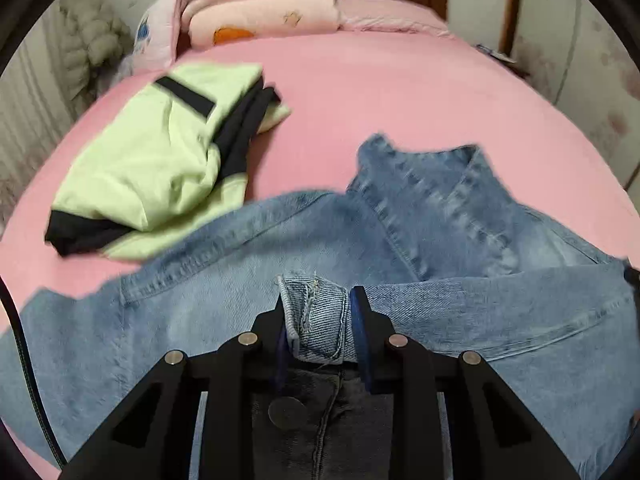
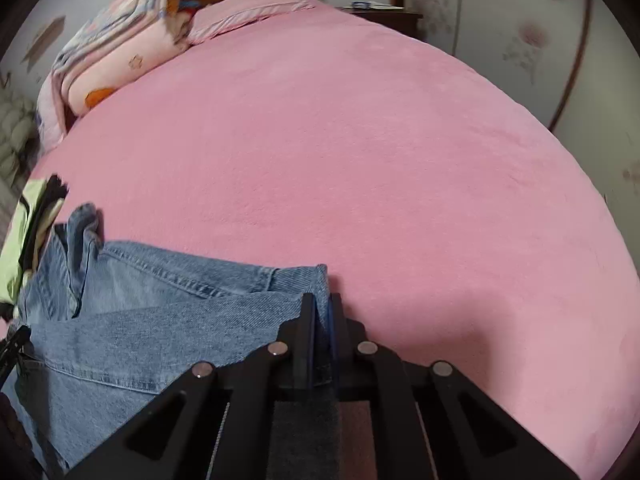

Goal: Fold large clothes

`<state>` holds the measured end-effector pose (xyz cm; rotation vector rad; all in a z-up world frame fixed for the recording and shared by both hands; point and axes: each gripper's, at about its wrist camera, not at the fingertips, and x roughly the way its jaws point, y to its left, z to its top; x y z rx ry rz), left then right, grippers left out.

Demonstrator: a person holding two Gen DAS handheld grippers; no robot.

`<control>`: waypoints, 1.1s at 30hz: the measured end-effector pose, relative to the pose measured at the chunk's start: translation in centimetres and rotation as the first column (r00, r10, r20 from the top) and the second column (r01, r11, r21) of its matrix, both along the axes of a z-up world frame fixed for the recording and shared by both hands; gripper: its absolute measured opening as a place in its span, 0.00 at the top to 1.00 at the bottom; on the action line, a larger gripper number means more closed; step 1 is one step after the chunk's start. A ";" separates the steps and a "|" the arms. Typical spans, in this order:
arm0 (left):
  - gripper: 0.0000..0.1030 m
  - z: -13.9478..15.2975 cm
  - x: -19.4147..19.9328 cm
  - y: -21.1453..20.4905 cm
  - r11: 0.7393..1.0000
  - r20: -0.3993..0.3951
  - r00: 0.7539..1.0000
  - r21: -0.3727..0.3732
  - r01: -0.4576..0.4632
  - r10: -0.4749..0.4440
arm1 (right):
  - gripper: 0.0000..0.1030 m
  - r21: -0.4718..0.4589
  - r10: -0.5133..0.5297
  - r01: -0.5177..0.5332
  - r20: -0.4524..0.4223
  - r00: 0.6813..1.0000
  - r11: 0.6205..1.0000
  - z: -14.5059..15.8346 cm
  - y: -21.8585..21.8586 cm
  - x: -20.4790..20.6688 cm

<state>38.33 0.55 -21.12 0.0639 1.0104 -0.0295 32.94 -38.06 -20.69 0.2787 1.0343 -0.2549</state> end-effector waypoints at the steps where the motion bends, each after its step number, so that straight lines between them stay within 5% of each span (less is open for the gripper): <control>1: 0.75 -1.0 0.3 0.1 1.000 -0.031 0.999 0.005 -0.008 0.008 | 0.95 -0.007 0.000 0.000 -0.017 1.000 1.000 -0.5 0.0 0.1; 6: 0.69 0.0 -0.8 0.6 1.000 -0.037 0.999 0.022 -0.013 0.013 | 0.92 -0.085 0.029 -0.035 -0.066 0.997 0.996 -0.3 1.1 -0.3; 11: 0.40 3.8 -4.0 1.3 1.000 0.013 1.000 0.022 0.006 -0.007 | 0.91 -0.099 0.092 -0.089 0.021 0.996 0.991 4.6 3.0 -3.8; 16: 0.38 7.0 -9.3 -0.4 0.998 0.077 0.995 -0.004 0.056 -0.056 | 0.90 -0.059 0.222 -0.217 0.092 0.971 0.974 7.4 8.5 -7.9; 23: 0.38 3.0 -12.2 -1.5 1.000 -0.015 1.000 -0.023 0.012 -0.012 | 0.90 -0.055 0.333 -0.334 -0.020 0.943 0.941 3.1 15.0 -12.0; 29: 0.39 1.1 -12.7 -1.2 1.000 -0.025 1.000 -0.002 0.010 -0.010 | 0.90 -0.091 0.201 -0.208 -0.082 0.976 0.974 -0.2 11.3 -14.2; 33: 0.39 1.9 -13.1 -1.8 0.999 -0.030 0.999 0.023 0.023 -0.023 | 0.90 0.049 0.157 -0.155 -0.056 0.986 0.987 0.8 8.1 -15.5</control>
